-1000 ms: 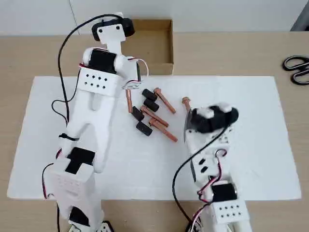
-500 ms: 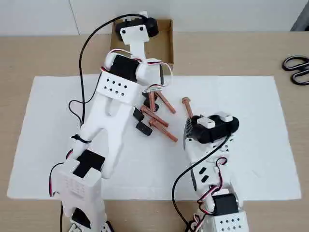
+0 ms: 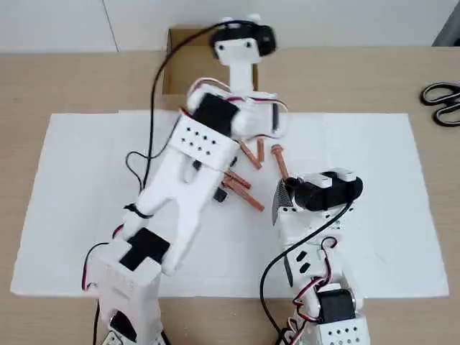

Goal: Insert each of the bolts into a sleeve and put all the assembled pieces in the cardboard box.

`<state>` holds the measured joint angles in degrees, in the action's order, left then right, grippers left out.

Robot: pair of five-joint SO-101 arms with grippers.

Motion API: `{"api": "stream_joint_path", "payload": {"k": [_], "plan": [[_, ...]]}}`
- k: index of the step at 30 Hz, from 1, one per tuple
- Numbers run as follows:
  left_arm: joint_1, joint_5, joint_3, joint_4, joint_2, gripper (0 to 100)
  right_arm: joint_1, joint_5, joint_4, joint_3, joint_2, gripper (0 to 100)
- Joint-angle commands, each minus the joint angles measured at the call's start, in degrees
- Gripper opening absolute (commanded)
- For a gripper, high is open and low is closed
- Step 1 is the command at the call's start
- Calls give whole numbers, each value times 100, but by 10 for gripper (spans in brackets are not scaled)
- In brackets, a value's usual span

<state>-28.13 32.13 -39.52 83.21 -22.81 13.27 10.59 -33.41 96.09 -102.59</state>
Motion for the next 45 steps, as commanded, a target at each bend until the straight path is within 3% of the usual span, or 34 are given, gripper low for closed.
{"api": "stream_joint_path", "payload": {"k": [1,14,21,25,27,34,37,45], "plan": [[-79,-53,-31,-114,668,5,136,-62,-13,44,-136,4],[-598,-44,646,185,1785,5,154,-149,-22,44,-127,4],[-668,-26,831,360,3182,5,154,-149,-31,44,-127,4],[-633,-9,1798,360,3631,5,154,-123,-31,44,-127,4],[-448,53,2475,-62,3771,5,154,-123,-31,44,-127,4],[18,-246,5033,-3262,4070,5,154,-123,-31,44,-127,4],[-9,-422,5745,-4255,4211,5,154,-123,-31,44,-127,4],[-404,-440,5965,-4457,4343,5,154,-123,-31,44,-127,4]]}}
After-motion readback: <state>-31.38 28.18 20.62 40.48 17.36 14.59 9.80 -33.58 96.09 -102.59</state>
